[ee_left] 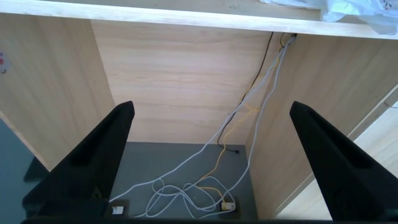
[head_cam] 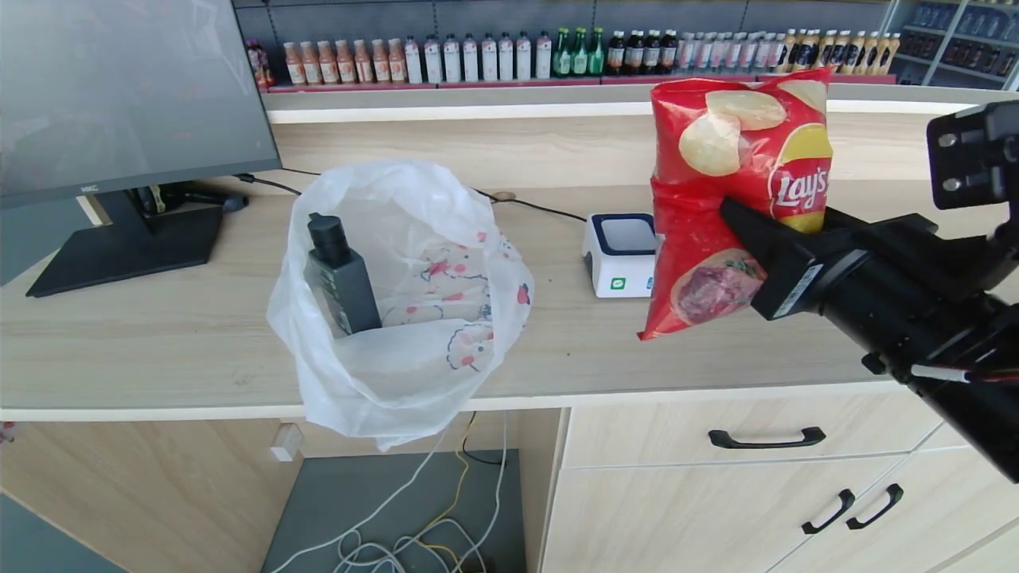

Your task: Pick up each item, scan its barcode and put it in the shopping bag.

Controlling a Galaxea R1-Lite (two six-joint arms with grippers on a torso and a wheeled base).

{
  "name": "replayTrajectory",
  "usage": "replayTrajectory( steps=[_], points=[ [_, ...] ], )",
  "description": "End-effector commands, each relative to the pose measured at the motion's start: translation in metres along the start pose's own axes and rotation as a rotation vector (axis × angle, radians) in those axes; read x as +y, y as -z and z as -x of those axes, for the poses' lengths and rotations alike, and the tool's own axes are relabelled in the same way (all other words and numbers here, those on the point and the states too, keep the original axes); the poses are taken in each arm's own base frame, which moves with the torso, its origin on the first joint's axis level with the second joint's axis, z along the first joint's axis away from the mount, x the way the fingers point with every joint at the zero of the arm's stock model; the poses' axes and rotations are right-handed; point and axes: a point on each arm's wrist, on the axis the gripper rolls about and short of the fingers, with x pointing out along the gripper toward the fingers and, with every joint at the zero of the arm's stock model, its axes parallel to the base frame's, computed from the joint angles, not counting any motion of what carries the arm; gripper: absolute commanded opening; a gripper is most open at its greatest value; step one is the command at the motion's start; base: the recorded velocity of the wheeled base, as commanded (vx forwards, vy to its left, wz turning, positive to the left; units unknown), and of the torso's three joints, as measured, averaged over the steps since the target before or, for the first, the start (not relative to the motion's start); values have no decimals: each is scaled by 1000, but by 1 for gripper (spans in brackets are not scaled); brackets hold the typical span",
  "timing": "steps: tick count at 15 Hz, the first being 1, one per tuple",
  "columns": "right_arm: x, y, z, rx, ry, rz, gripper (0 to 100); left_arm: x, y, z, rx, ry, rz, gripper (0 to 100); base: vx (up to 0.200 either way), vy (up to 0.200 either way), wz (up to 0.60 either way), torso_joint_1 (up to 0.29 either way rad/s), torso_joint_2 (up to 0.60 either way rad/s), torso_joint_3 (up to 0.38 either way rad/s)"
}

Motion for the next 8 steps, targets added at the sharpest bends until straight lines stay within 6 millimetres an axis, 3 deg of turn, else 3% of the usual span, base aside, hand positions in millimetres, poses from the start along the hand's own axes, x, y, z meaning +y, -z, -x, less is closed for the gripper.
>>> replayTrajectory(
  steps=[1,8],
  points=[
    [-1,-22,-19,-17,19,28,0,0,0,0,0,0,0,100,0,0,0,0,0,0],
    [-19,-17,-68,28,128,162,0,0,0,0,0,0,0,100,0,0,0,0,0,0]
  ],
)
